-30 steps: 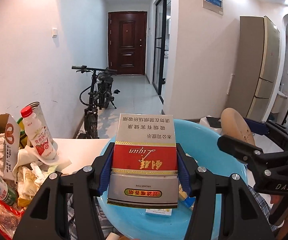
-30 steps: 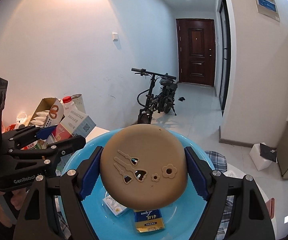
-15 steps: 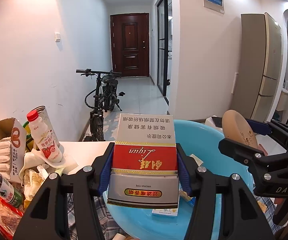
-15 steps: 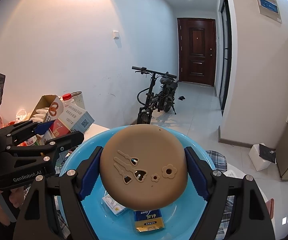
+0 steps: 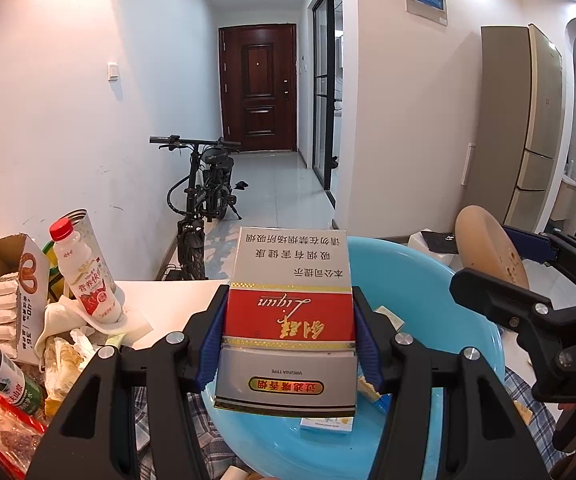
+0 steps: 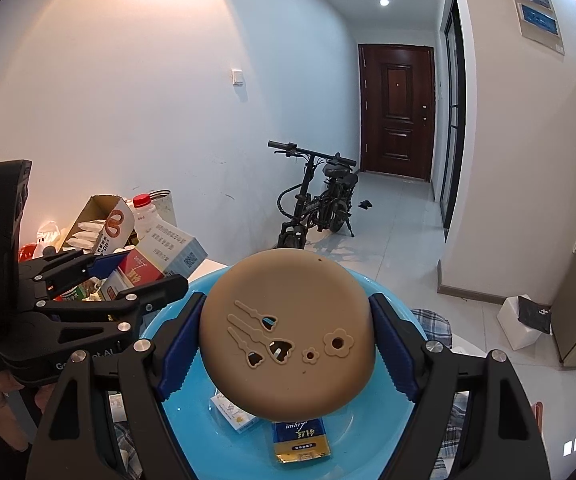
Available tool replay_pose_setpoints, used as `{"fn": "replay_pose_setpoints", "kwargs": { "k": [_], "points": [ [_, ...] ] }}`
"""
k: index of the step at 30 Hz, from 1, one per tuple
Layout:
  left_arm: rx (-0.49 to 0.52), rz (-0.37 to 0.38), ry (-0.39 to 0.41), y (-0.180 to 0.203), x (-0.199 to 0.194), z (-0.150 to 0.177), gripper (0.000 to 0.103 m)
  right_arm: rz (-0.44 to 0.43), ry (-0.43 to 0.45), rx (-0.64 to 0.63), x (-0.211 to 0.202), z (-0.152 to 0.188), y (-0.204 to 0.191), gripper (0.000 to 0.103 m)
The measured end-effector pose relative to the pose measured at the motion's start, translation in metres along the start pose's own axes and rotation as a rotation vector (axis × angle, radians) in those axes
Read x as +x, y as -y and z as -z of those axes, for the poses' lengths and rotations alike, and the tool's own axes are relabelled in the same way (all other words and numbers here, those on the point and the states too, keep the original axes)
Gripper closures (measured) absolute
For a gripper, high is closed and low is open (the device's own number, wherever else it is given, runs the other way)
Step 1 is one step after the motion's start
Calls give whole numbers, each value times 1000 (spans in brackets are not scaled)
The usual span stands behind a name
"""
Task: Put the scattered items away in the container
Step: 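Lower the red-and-white Liqun box into the basin and open the left tool, then open the right tool to drop the wooden disc into the basin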
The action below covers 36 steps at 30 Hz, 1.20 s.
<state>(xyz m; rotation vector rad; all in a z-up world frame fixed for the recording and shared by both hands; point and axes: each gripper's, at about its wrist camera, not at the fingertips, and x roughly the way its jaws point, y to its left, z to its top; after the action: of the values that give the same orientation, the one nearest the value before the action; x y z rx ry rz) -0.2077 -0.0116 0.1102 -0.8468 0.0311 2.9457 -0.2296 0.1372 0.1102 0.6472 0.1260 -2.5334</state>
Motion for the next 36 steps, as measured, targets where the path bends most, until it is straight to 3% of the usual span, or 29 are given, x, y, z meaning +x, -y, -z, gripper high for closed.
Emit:
{"fn": "replay_pose_setpoints", "kwargs": {
  "k": [8, 12, 14, 15, 19, 36],
  "points": [
    [0, 4, -3, 1, 1, 0, 48, -31, 10, 5, -7, -3, -2, 21],
    [-26, 74, -18, -3, 1, 0, 47, -33, 14, 10, -9, -3, 0, 21],
    [2, 30, -19, 1, 3, 1, 22, -26, 16, 9, -10, -4, 1, 21],
    [20, 2, -19, 4, 4, 2, 1, -26, 17, 10, -11, -4, 2, 21],
    [80, -69, -9, 14, 5, 5, 0, -20, 15, 12, -11, -4, 4, 21],
    [39, -128, -6, 2, 2, 2, 0, -18, 10, 7, -10, -4, 5, 21]
  ]
}}
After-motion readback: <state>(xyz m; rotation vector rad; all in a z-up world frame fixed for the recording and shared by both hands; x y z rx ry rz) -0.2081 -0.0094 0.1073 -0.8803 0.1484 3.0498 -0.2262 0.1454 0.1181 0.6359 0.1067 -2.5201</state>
